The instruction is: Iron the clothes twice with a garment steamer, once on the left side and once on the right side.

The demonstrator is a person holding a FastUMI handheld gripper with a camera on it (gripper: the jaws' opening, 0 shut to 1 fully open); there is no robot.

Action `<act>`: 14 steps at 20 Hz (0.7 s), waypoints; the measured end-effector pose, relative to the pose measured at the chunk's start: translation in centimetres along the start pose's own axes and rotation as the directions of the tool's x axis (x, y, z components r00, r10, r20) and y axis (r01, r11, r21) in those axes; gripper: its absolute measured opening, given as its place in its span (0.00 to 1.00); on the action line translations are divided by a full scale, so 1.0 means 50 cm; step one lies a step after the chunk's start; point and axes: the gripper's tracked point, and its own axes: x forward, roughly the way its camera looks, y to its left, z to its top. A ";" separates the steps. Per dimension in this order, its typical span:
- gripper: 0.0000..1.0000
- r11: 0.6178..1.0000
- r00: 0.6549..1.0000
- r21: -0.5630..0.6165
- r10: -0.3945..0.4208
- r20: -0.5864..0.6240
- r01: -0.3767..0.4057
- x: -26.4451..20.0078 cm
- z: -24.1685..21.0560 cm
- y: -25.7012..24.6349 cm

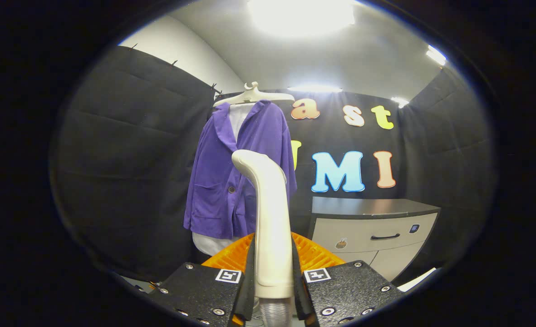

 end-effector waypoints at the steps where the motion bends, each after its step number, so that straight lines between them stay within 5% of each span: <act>1: 0.36 1.000 1.000 0.006 0.000 0.019 0.000 -0.020 0.019 -0.018; 7: 0.35 0.999 0.996 0.038 -0.017 0.089 0.014 -0.108 0.098 -0.110; 14: 0.35 0.979 0.972 0.086 -0.194 0.130 0.183 -0.157 0.158 -0.239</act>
